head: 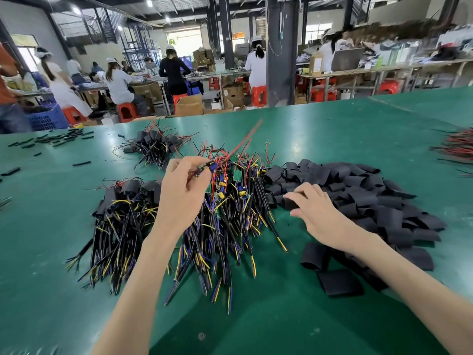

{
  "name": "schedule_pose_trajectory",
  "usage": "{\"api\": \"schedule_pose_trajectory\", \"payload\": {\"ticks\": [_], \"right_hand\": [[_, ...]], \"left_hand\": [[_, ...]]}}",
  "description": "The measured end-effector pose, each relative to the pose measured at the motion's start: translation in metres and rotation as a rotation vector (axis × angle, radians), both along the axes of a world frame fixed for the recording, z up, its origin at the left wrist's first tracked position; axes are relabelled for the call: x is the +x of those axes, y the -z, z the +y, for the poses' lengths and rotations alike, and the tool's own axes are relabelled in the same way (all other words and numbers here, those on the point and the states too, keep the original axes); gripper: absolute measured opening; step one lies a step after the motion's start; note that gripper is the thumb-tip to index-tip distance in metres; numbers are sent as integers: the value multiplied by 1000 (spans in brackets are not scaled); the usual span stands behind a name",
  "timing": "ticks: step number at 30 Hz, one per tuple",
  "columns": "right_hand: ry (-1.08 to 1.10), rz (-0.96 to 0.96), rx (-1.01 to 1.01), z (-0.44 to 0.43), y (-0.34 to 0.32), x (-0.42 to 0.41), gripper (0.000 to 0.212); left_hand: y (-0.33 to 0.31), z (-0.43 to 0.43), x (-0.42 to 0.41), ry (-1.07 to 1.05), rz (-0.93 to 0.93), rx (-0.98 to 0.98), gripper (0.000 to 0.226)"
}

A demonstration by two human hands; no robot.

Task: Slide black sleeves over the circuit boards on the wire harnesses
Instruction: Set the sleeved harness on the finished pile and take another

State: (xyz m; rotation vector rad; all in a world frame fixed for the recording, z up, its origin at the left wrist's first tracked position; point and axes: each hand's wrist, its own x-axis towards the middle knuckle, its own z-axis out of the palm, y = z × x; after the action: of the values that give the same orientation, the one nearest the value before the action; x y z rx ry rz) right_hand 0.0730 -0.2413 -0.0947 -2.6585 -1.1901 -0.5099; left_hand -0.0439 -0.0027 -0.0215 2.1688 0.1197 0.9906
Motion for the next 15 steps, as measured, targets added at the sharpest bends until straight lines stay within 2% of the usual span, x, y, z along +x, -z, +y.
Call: {"api": "schedule_pose_trajectory", "payload": {"ticks": [3,7,9,11,13,15], "right_hand": [[-39,-8,134,2,-8,-4,38],[-35,-33,202,2,-7,-5,39],[-14,-9,213,2,-6,-3,40],[-29,-28,219,2,-7,-4,39],[-80,-111,197,1,-9,-6,35],[-94,-131,194,0,-9,-8,35]], "left_hand": [[-11,-5,-6,4,-141,61,15],[-29,2,-20,-45,-339,209,12],[-30,8,-23,-128,-266,397,17],[-25,11,-17,-156,-80,517,17],[-12,12,-6,-103,115,517,17],[5,12,3,-44,222,445,13]]}}
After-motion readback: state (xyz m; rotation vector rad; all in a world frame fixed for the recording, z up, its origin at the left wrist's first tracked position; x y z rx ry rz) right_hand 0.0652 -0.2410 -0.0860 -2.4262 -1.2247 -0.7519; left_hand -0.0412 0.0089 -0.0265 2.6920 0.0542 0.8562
